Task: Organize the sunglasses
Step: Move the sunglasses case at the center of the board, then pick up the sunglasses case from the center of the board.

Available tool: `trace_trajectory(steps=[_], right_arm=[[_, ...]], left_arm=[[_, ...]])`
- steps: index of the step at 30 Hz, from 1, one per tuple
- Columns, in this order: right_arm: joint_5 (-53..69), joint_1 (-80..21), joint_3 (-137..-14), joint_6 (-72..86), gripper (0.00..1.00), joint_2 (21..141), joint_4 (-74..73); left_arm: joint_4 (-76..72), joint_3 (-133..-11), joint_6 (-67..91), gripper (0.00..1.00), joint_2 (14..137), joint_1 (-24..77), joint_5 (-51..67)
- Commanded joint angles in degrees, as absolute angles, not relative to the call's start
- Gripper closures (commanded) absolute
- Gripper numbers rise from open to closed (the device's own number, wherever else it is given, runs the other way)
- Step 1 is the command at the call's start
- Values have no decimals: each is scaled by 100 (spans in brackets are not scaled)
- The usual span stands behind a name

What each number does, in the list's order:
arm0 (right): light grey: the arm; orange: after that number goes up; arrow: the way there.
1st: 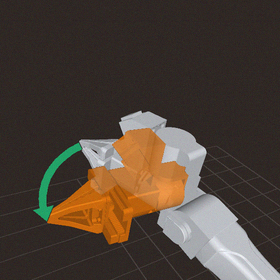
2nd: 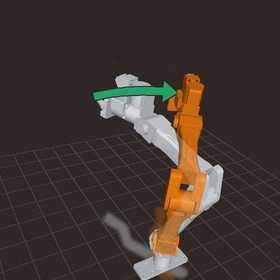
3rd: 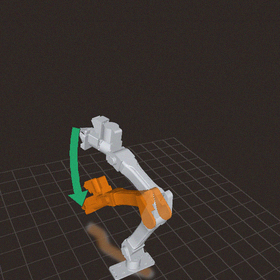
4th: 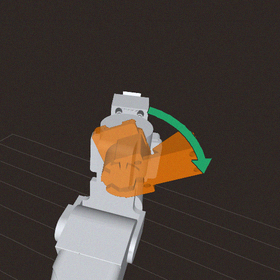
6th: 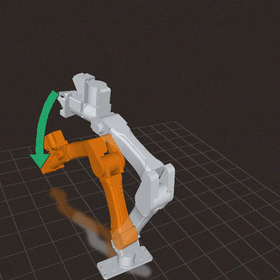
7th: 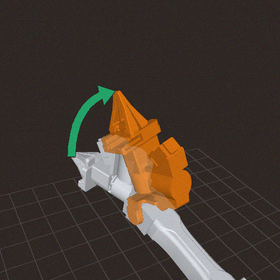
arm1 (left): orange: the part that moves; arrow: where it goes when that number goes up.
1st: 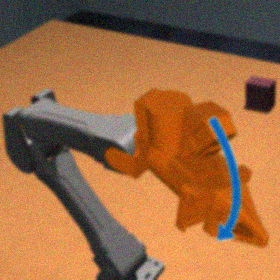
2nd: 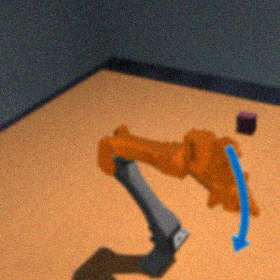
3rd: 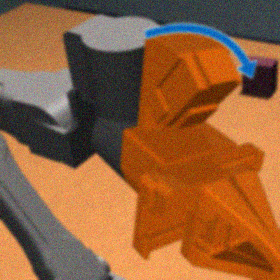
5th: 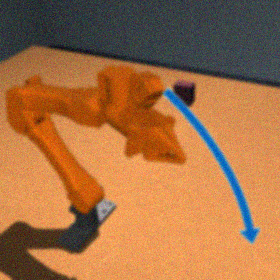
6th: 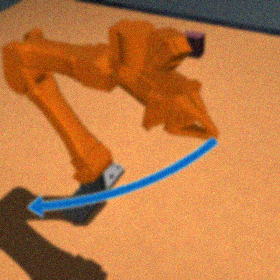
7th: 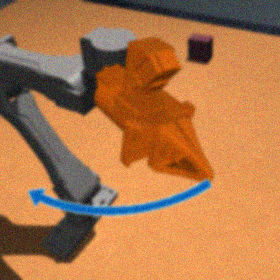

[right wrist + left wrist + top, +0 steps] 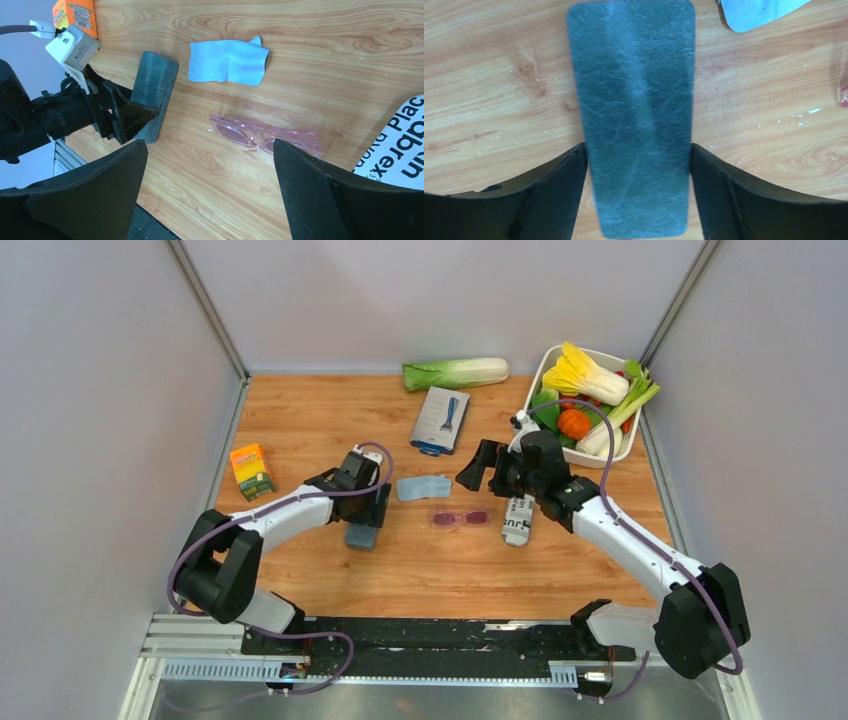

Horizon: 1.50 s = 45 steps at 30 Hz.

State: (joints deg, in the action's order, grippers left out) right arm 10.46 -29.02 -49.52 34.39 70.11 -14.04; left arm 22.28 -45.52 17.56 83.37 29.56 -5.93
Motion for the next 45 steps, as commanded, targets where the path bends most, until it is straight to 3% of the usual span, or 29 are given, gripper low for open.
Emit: trace_trajectory(steps=[1,2,6,16,17,19,30,34,38,45], right_arm=[[1301,-2830,-4904,3392,0,7049,-1072],[1309,-2839,-4904,3401,0,7075,-1064],[1353,-2813,-4896,3410,0,7154,-1011],[1477,-2769,-4992,3305,0,7462,-1221],[1320,-2769,-5018,3261,0,7471,-1335],[960,-2751,-5150,3130,0,7497,-1668],[-2011,-2646,-5414,3287,0,7646,-3445],[-2293,-2654,-5458,3340,0,7918,-3524],[-2715,-2646,-5572,3357,1,8182,-3551],[-2392,-2646,-5695,3410,14,8648,-3367]], left_arm=[[2267,-4834,1766,26,8464,2971,-1185],[2259,-4834,1801,37,8429,2971,-1317],[2337,-5158,1837,41,8490,2498,-1275],[2118,-6371,1679,40,9623,187,-573],[2144,-6442,1661,34,9763,115,-519],[2223,-6539,1608,16,9817,79,-632],[2908,-6688,1714,15,8623,97,-298],[3242,-6864,1661,15,8429,97,-571],[3025,-6646,1784,15,8026,140,243],[2672,-5881,2004,15,7366,729,870]])
